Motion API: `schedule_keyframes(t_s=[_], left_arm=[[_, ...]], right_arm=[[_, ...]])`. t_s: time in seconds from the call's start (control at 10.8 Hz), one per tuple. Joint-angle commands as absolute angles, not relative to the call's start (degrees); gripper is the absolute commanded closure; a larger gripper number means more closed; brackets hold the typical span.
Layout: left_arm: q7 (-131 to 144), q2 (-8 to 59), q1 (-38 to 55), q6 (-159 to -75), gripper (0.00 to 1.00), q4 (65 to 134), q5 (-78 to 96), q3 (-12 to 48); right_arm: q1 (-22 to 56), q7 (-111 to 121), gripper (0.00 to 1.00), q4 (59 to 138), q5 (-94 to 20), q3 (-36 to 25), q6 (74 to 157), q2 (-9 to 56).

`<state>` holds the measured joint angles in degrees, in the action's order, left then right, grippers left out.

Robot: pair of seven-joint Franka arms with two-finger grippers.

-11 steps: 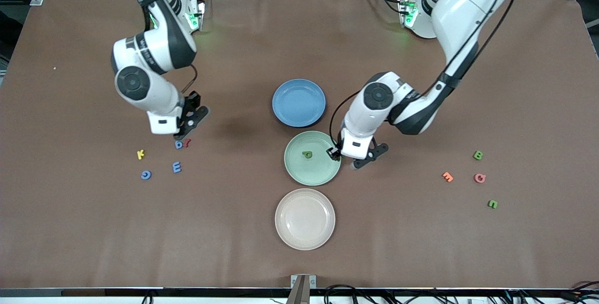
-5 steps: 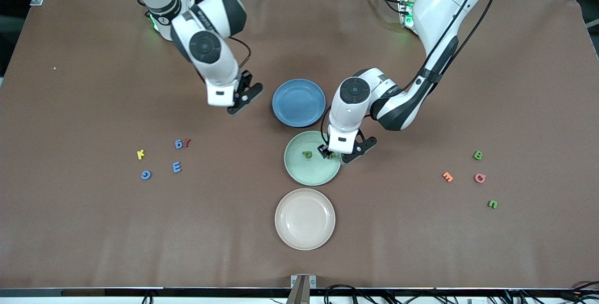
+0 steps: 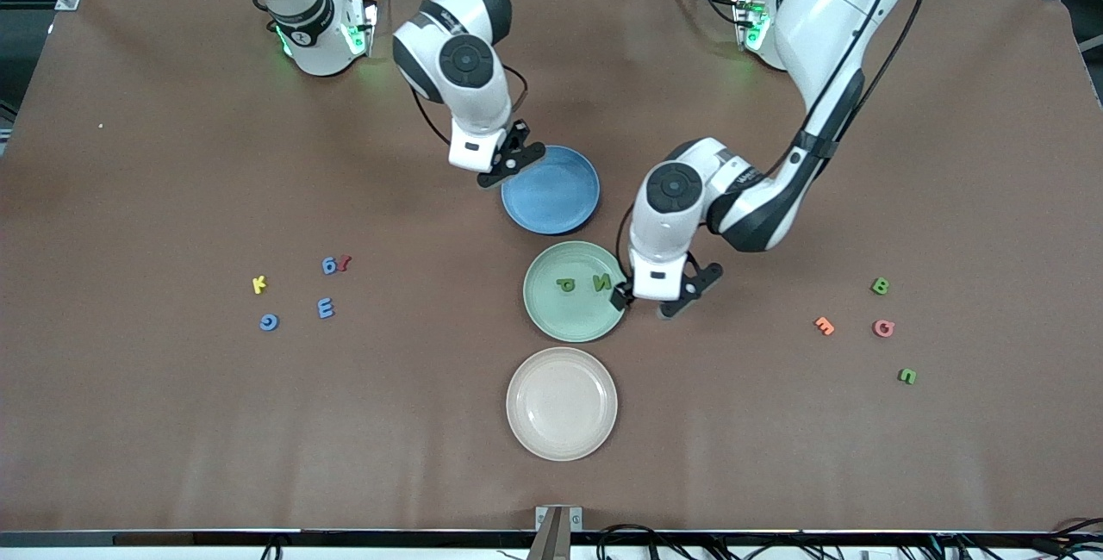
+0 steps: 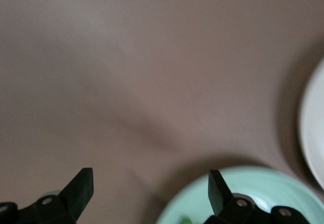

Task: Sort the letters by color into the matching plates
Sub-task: 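Release the X on the blue plate while the left gripper returns to letters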

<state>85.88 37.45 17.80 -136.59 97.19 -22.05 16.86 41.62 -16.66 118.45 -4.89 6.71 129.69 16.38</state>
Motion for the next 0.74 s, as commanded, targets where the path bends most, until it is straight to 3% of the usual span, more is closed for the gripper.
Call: schedule_keyframes(t_s=[0.0,0.09,0.28,0.37,0.46,0.65], left_arm=[[83.60,36.39,16.71,-134.65,0.00,97.73,-22.67,11.88],[81.67,36.39,14.61,-134.30,0.00,97.65,-22.68,11.87],[78.76,35.69,10.92,-134.21,0.00,97.91,-22.76,11.87],[76.40,35.42,9.16,-134.12,0.00,98.17,-22.76,11.87],[73.16,34.90,8.27,-132.73,0.00,98.70,-22.76,11.87],[64.73,33.50,5.29,-129.48,0.00,98.79,-22.68,12.04]], right_arm=[[45.51,-27.66,1.00,109.18,-5.63,6.33,129.02,23.89],[46.31,-30.30,0.99,107.25,-5.63,6.33,129.02,25.56],[47.19,-34.96,0.42,104.68,-5.45,6.33,129.02,27.85],[47.20,-35.07,0.29,104.59,-5.19,6.33,129.02,27.86],[46.85,-35.07,0.00,104.59,-5.19,6.24,128.68,27.69],[46.23,-34.63,0.00,104.68,-5.19,6.07,128.24,27.07]])
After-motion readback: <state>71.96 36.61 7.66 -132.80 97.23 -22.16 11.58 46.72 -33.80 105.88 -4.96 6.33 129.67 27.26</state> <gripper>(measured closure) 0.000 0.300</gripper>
